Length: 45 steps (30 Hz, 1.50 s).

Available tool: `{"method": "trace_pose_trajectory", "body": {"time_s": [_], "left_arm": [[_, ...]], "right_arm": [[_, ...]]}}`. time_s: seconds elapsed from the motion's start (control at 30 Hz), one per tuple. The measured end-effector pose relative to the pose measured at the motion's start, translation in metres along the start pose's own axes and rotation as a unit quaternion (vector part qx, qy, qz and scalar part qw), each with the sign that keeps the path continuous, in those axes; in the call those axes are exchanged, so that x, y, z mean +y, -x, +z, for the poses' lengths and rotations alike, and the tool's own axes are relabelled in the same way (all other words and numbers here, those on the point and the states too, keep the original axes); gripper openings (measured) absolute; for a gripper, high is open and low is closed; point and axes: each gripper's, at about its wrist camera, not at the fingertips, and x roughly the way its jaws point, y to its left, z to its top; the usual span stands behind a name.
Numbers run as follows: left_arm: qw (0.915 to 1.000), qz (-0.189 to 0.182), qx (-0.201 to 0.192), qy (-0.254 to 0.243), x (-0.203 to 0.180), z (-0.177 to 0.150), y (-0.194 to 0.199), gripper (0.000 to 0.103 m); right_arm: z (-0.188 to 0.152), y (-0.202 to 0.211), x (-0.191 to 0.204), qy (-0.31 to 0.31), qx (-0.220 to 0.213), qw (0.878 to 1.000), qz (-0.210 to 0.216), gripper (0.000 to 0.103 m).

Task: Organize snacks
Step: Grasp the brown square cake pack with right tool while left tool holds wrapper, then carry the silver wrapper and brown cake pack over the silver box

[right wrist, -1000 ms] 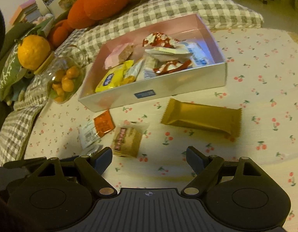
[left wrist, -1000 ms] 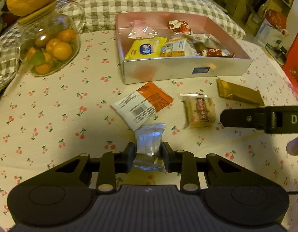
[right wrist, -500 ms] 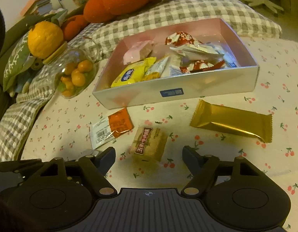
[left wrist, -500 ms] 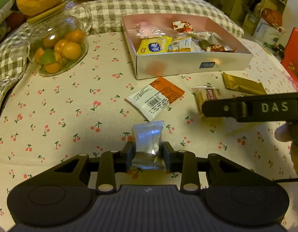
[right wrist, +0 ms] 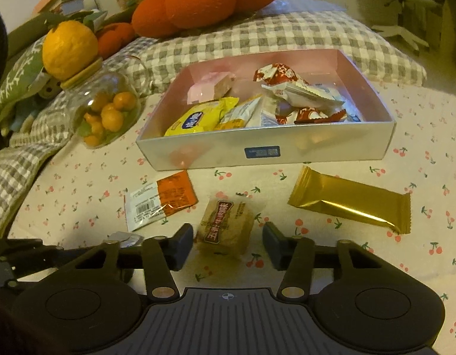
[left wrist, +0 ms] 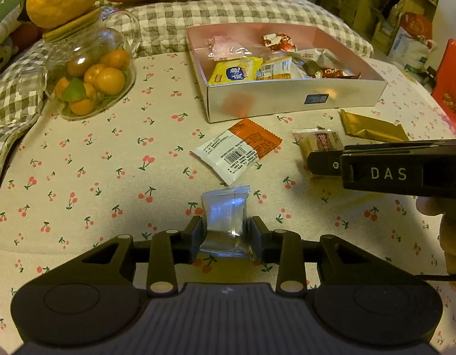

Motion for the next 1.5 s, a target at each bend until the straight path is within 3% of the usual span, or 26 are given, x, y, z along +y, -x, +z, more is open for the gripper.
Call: {"method": "trace_pose_trajectory", "body": {"time_s": [0.17, 1.03, 1.5], "left_arm": [[1.0000, 0.003, 0.002, 0.002, 0.000, 0.001, 0.000, 0.032], [0.9985, -0.008, 0.006, 0.053, -0.002, 0.014, 0.004, 0.027], [0.9963, -0.015, -0.012, 0.083, -0.006, 0.029, 0.009, 0.026]], "right_arm": [[0.001, 0.001, 0.001, 0.003, 0.009, 1.000, 0.001, 0.036], [0.011, 0.020, -0.031, -0.105, 0.074, 0.991, 0.025, 0.035], [0.023, 0.039, -0.057, -0.158, 0.060, 0.985, 0.037, 0.035]]}}
